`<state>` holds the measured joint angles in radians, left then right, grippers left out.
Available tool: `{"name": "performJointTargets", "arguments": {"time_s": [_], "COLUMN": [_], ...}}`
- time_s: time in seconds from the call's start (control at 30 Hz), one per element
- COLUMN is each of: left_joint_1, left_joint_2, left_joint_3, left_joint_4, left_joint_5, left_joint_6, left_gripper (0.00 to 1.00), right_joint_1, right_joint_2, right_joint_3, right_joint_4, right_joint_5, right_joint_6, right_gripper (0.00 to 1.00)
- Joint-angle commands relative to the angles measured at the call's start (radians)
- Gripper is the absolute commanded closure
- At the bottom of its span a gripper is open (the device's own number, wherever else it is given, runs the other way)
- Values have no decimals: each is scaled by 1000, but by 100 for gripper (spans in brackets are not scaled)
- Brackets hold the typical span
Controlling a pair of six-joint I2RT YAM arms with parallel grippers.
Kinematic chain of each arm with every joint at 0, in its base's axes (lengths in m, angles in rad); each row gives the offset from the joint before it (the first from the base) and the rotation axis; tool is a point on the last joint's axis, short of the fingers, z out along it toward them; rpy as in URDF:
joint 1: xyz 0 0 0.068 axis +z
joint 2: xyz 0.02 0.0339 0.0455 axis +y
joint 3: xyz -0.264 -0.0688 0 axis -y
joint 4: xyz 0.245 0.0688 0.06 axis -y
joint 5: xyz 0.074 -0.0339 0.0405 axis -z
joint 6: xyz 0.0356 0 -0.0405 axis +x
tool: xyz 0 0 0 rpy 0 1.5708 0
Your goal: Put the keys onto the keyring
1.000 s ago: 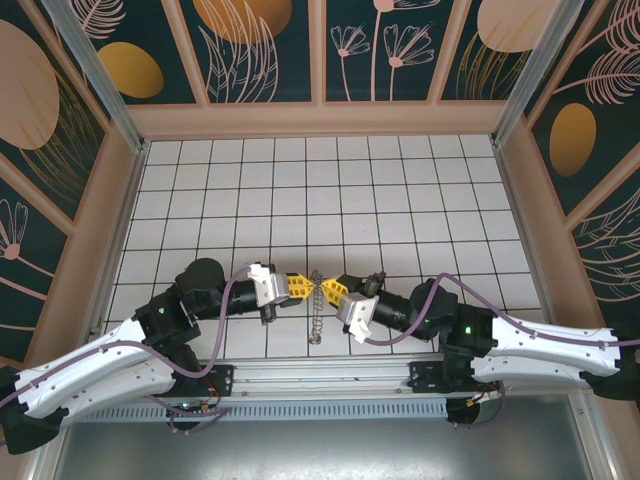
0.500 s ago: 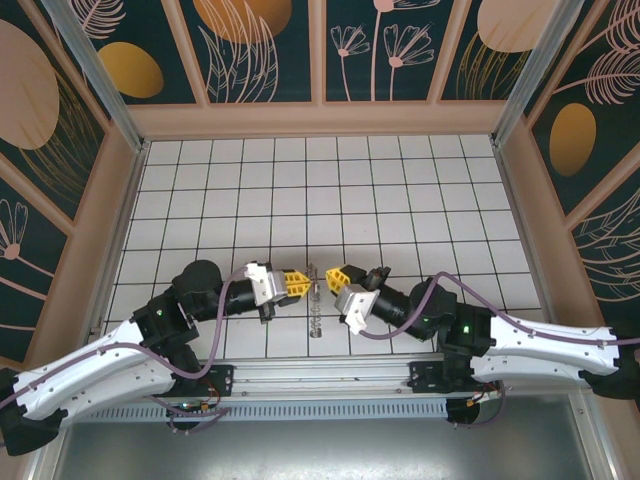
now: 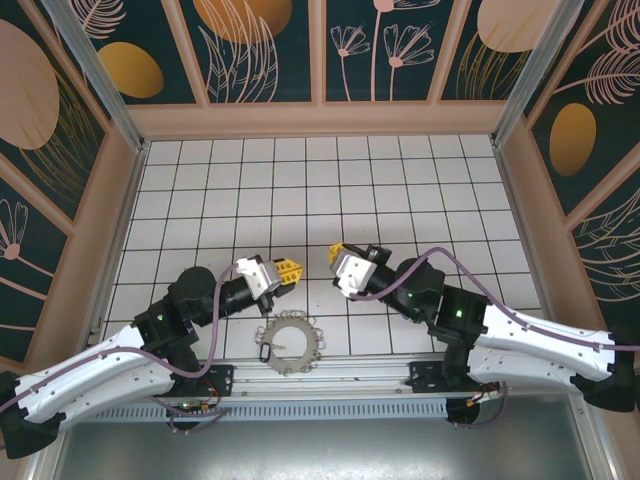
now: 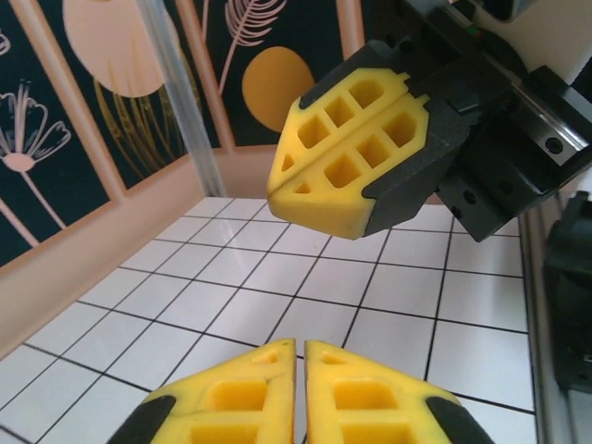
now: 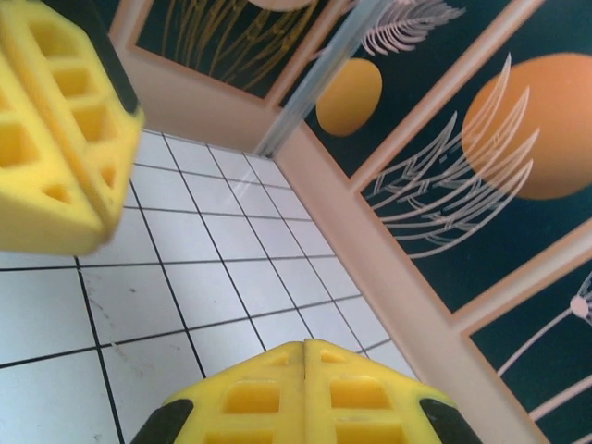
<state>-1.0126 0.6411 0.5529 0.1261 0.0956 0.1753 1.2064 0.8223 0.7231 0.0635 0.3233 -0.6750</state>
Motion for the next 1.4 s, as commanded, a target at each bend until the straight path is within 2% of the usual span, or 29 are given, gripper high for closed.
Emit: {"name": "performJointTargets", "arguments": {"time_s": [0.0,0.07,0.17,0.33,0.47,0.5,0.57,0.8,0.93,1.07,1.37], "left_joint_1": [2,1,2,2,1,2,1,1,-2,-9,-25], "left_joint_2": [-1,4,28,125,141,146,167,161,165,234,385], "left_joint_3": [26,38,53,77,12,-12,-50,-143,-178,-188,-200], "left_joint_4": [-24,-62,-131,-297,-270,-258,-234,-260,-257,-227,-202], "left_joint_5": [-95,-134,-229,-269,-137,-103,-18,68,108,145,148], "left_joint_6": [-32,-69,-170,-372,-538,-585,-667,-841,-890,-917,-935], "left_gripper": [85,79,70,63,58,52,22,4,1,2,2], "right_joint_1": [-55,-102,-174,-243,-278,-289,-310,-421,-471,-521,-579], "right_joint_2": [3,-2,-18,-30,-52,-57,-66,-72,-75,-85,-105], "right_joint_3": [40,40,16,-49,-130,-148,-180,-260,-282,-290,-292], "right_joint_4": [-46,-72,-122,-200,-148,-135,-108,-36,-29,-21,4], "right_joint_5": [-26,-52,-108,-181,-203,-205,-205,-282,-294,-316,-352], "right_joint_6": [148,232,363,531,627,643,661,692,683,686,689], "right_gripper": [100,97,75,58,48,45,42,28,26,25,23]}}
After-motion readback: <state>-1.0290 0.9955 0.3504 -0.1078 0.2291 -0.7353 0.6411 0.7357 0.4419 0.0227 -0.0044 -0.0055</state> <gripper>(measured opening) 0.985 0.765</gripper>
